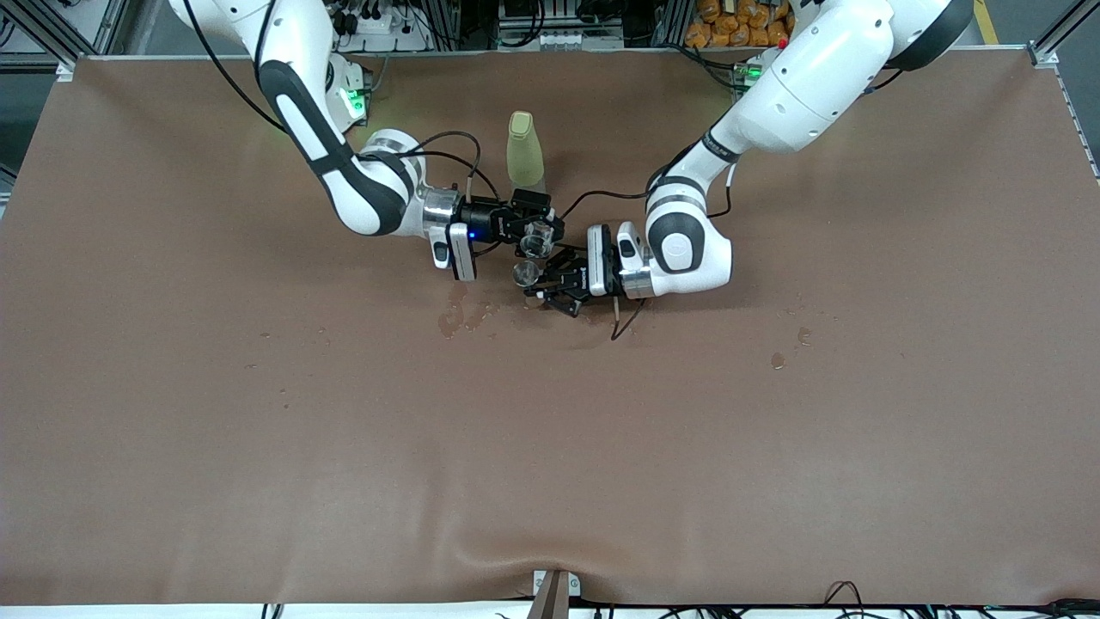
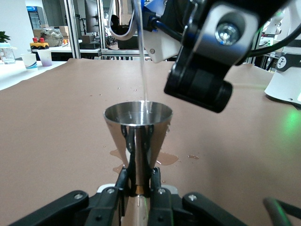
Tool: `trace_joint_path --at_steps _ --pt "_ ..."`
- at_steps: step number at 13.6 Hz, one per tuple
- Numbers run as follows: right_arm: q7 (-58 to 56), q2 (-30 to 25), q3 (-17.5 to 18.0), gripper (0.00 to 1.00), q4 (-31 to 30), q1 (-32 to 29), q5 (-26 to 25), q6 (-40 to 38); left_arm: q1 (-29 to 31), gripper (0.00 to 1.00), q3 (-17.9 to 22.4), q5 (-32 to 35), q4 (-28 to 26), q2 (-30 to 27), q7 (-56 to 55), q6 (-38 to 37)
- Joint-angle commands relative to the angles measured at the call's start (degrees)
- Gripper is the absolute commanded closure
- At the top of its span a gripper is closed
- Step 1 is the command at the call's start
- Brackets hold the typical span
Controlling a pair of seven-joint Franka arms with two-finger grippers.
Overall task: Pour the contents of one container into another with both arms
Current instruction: 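Pour liquid from the beaker into the jigger held by the left gripper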
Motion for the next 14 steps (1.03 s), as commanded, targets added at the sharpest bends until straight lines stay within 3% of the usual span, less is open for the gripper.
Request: trace_joint_path --at_steps 1,14 --pt "1.21 -1.6 0.15 1.0 -0.54 0.33 1.38 0.38 0.78 1.0 -0.74 -2.11 -1.66 -1.89 1.77 -0.22" --pt "6.57 -1.77 0.24 1.0 -0.54 0.42 2.96 0.2 0.87 1.0 -0.74 -2.11 -2.1 -1.98 1.85 -0.22"
